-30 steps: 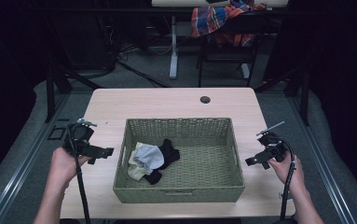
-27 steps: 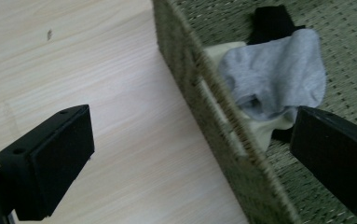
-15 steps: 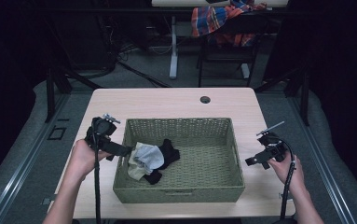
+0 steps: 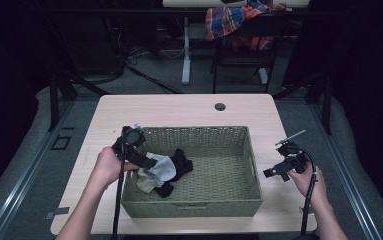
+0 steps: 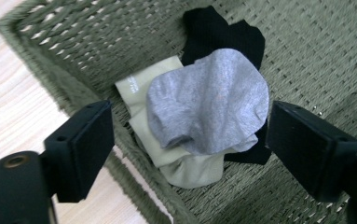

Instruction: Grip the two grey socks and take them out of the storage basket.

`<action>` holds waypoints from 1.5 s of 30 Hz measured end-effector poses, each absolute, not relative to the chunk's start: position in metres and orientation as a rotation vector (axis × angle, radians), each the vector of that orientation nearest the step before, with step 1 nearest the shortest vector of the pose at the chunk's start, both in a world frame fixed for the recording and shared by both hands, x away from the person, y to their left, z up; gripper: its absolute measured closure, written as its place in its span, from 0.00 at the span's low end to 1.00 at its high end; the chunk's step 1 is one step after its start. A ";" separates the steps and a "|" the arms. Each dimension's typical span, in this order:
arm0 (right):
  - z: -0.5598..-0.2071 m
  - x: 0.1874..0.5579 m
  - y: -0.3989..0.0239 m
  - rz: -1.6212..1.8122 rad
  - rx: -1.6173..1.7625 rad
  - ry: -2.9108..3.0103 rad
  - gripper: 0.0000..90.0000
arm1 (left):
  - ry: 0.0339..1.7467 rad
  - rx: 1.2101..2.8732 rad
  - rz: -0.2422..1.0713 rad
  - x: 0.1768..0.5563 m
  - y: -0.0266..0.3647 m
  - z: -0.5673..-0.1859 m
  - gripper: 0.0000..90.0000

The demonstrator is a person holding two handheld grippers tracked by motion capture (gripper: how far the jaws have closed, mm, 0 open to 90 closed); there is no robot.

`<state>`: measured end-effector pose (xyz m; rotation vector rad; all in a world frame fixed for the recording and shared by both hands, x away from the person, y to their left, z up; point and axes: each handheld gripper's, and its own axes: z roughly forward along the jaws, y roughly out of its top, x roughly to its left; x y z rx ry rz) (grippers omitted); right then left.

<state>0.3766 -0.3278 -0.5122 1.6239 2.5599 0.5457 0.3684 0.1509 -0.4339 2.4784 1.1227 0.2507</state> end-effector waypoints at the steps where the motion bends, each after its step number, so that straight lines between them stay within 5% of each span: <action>1: -0.512 0.377 -0.328 0.546 1.624 2.560 0.00 | 1.123 2.478 0.251 0.368 0.151 -0.434 0.22; 8: -0.513 0.377 -0.327 0.561 1.629 2.558 0.00 | 1.067 2.562 0.193 0.372 0.136 -0.447 0.50; 13: -0.513 0.377 -0.327 0.549 1.621 2.563 0.00 | 1.069 2.607 0.131 0.378 0.131 -0.457 0.57; 24: -0.514 0.377 -0.327 0.567 1.637 2.540 0.00 | 1.025 2.701 0.058 0.383 0.124 -0.465 0.94; 45: -0.511 0.376 -0.329 0.559 1.627 2.558 0.00 | 0.995 2.689 0.133 0.383 0.126 -0.423 0.95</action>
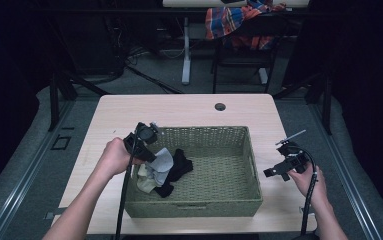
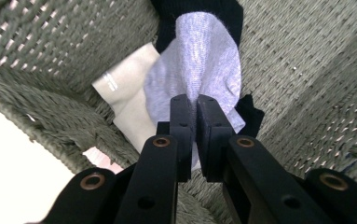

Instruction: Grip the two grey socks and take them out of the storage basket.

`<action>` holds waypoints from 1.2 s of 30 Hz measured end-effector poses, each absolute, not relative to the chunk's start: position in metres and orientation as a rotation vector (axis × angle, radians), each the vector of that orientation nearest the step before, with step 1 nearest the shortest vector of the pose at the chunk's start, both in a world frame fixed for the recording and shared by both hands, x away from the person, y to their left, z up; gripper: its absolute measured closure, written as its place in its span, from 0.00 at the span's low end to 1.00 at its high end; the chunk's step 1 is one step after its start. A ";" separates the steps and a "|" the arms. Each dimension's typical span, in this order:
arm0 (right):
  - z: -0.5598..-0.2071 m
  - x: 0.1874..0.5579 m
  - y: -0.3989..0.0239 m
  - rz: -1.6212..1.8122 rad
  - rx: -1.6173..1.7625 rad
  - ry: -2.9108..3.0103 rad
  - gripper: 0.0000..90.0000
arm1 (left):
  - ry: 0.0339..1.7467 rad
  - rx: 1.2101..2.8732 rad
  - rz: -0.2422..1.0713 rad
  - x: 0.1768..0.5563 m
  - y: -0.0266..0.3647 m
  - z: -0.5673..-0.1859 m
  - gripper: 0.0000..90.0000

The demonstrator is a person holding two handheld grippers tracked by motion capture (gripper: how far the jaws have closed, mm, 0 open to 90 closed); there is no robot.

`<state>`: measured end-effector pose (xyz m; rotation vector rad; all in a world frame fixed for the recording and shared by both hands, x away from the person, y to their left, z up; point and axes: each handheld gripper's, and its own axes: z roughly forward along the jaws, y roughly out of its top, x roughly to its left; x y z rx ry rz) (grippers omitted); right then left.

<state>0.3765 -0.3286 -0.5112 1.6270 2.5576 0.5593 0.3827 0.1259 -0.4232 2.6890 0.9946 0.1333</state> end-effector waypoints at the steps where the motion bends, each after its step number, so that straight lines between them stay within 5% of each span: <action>1: -0.511 0.377 -0.329 0.558 1.627 2.557 0.00 | 0.989 2.687 0.125 0.383 0.126 -0.421 0.95; 36: -0.512 0.376 -0.329 0.558 1.627 2.558 0.00 | 0.921 2.694 0.169 0.407 0.119 -0.357 0.95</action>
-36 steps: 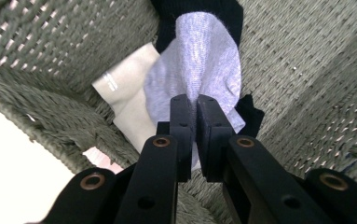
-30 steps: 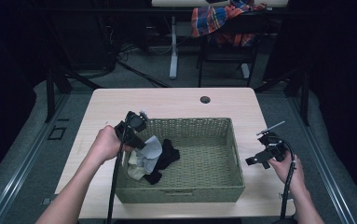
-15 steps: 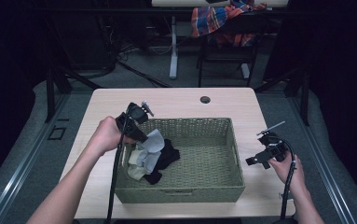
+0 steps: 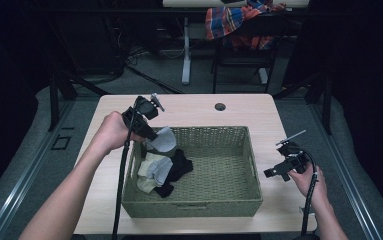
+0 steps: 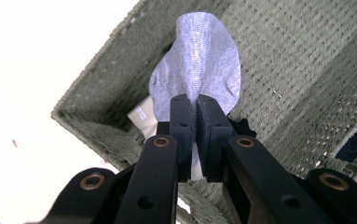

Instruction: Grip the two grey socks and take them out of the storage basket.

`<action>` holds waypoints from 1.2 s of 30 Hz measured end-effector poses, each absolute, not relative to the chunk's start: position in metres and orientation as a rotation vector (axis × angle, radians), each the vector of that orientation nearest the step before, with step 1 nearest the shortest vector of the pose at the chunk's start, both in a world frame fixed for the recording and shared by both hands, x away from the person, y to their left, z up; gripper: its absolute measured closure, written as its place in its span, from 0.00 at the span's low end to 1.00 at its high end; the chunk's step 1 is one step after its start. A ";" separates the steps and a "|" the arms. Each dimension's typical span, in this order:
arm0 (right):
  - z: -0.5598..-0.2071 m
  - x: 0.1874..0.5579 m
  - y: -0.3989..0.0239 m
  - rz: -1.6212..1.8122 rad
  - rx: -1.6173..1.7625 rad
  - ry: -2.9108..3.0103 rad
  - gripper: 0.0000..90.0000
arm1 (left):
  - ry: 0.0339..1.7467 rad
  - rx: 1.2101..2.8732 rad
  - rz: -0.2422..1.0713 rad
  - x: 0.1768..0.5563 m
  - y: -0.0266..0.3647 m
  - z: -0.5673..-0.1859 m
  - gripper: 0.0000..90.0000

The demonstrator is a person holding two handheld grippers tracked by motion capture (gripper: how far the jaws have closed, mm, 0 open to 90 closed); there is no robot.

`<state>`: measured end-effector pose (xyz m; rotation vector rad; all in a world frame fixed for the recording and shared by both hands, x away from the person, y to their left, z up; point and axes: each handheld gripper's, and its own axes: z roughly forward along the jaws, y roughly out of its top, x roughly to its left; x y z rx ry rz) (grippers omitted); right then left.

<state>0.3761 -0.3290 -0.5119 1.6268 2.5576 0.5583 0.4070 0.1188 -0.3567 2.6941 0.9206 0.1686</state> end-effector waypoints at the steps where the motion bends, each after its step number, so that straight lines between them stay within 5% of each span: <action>1: -0.512 0.376 -0.328 0.572 1.636 2.553 0.00 | 0.926 2.690 0.175 0.409 0.119 -0.353 0.95; 24: -0.512 0.369 -0.337 0.560 1.663 2.525 0.00 | 0.974 2.643 0.261 0.423 0.138 -0.313 0.95; 36: -0.511 0.369 -0.337 0.546 1.652 2.531 0.00 | 1.071 2.609 0.316 0.422 0.178 -0.293 0.96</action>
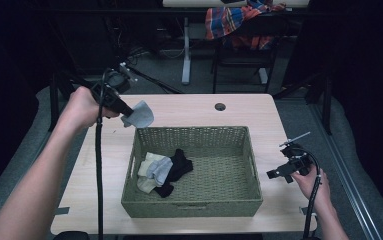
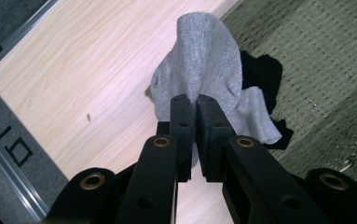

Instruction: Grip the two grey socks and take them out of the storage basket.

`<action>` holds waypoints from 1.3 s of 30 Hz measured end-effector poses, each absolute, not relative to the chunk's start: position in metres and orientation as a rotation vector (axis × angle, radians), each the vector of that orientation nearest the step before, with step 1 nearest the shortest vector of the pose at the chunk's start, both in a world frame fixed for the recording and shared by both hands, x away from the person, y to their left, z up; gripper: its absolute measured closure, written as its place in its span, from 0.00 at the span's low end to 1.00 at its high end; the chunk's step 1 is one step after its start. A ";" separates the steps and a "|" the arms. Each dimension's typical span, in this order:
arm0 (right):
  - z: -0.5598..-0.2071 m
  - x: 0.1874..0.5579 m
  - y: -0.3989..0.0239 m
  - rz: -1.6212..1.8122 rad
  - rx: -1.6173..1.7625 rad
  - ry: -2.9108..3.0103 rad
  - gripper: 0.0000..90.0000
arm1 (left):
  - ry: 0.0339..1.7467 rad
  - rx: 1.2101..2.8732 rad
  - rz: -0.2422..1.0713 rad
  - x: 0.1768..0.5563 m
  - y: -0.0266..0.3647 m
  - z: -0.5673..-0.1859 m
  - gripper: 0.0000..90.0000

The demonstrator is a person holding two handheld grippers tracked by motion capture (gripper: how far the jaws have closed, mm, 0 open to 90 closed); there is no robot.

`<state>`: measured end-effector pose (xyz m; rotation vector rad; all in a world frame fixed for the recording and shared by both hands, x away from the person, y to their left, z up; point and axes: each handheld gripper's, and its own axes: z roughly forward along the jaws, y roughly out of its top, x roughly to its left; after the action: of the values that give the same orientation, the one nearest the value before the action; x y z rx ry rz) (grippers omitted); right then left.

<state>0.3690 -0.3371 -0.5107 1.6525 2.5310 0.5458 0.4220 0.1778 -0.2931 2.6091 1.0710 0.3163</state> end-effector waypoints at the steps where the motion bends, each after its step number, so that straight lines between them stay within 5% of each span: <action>1: -0.511 0.369 -0.337 0.548 1.656 2.519 0.00 | 1.086 2.602 0.324 0.422 0.183 -0.293 0.96; 17: -0.512 0.370 -0.335 0.591 1.677 2.516 0.00 | 1.250 2.545 0.352 0.415 0.237 -0.297 0.95; 39: -0.511 0.370 -0.337 0.566 1.664 2.538 0.00 | 1.476 2.470 0.324 0.409 0.289 -0.361 0.96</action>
<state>0.3701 -0.3366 -0.5113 1.6644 2.5379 0.5656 0.4089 0.2888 -0.3606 2.4700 1.4763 0.3238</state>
